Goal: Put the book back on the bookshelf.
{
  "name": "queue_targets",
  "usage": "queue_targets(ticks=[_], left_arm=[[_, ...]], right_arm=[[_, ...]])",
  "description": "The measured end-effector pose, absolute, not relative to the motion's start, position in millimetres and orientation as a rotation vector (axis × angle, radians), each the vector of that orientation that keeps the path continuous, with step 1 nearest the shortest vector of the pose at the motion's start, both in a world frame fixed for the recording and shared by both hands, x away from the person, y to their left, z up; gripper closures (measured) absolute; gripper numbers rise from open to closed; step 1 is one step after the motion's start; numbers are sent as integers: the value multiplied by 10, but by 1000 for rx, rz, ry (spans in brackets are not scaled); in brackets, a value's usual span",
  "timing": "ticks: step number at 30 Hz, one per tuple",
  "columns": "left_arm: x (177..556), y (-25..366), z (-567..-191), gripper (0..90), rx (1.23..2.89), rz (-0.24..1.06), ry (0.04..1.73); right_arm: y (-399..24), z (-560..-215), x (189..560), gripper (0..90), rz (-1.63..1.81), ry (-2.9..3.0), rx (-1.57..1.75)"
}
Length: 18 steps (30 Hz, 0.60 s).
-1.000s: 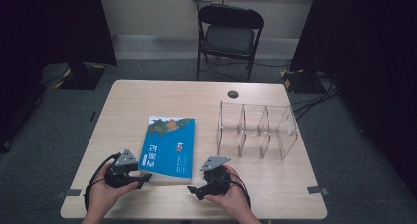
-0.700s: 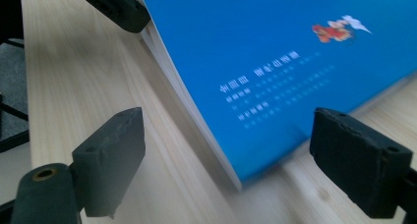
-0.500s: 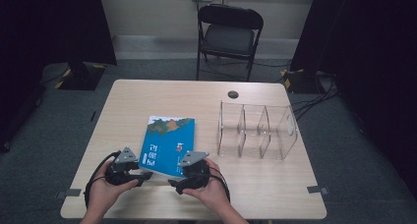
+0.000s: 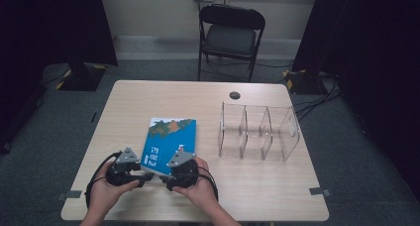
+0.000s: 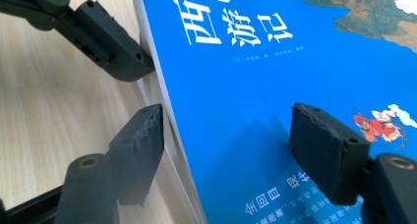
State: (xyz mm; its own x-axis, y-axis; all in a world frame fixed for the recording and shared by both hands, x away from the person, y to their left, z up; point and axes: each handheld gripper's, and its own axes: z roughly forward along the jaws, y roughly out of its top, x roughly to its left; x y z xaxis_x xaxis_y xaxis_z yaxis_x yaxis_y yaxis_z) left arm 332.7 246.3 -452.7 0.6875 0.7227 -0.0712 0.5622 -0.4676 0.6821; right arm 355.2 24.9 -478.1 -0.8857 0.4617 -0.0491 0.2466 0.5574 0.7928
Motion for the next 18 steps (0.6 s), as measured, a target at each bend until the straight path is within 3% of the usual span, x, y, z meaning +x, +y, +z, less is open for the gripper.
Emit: queue_targets(ticks=[12,18], left_arm=[[3336,2459,-4531,481,2187,290,967],[3348,2464,-4546,483,2174,295,958]], right_arm=[[268,-4827,3502,353,1206,2476,549],[289,-4773,3491,487,1168,2503,517]])
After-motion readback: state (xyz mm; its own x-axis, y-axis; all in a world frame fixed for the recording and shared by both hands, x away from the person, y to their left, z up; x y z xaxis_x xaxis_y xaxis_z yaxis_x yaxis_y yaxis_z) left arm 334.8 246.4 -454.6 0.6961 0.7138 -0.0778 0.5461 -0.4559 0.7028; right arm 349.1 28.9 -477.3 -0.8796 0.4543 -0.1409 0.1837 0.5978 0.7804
